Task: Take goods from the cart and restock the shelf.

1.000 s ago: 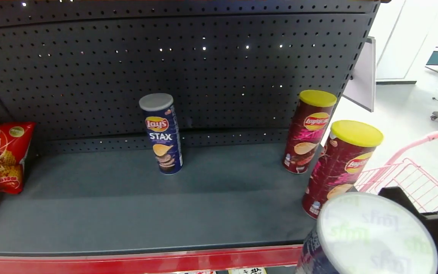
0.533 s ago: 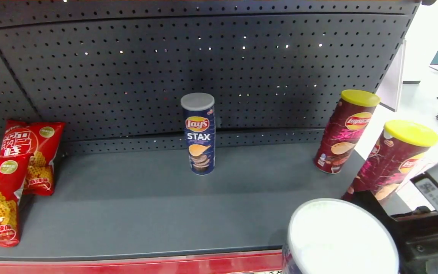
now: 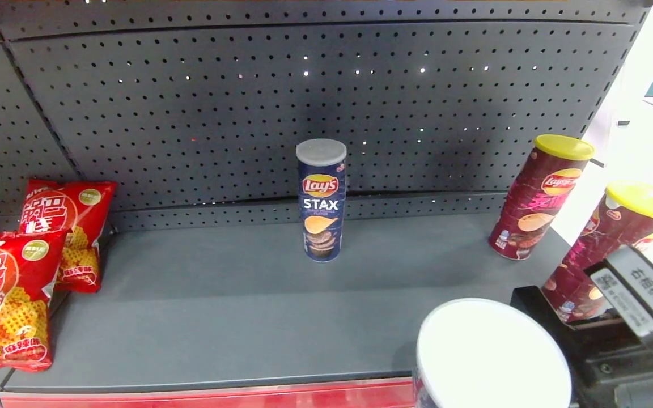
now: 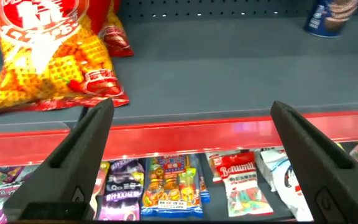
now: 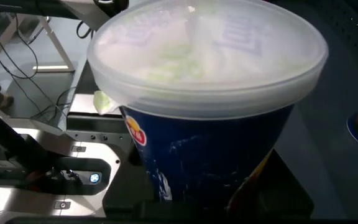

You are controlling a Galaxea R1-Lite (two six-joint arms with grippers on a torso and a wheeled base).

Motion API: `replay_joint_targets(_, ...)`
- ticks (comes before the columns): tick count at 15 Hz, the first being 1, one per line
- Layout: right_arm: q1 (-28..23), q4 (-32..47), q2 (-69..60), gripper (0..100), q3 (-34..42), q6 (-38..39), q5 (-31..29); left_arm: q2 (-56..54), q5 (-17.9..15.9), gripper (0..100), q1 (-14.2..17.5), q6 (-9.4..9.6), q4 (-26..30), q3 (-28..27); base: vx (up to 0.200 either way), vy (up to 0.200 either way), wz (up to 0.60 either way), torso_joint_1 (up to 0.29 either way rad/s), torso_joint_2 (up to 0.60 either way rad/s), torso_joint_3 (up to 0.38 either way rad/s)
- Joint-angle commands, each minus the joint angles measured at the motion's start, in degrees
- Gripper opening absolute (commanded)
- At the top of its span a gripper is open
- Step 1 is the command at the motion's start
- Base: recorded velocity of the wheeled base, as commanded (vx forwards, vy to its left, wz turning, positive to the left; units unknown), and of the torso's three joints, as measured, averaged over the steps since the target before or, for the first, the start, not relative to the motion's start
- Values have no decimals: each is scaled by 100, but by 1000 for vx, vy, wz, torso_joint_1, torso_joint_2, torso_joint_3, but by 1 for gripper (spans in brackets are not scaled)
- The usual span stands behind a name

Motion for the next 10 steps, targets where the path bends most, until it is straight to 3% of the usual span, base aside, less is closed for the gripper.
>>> replay_joint_targets(1,-13,-4,7,0,4,-2,5,-2,-2,100,4,1,-3,1,0,0,0,0,0,0)
replay_joint_targets(10,-30,-12,-46,0,75,69,5,-2,7,100,4,1,6,1,0,0,0,0,0,0)
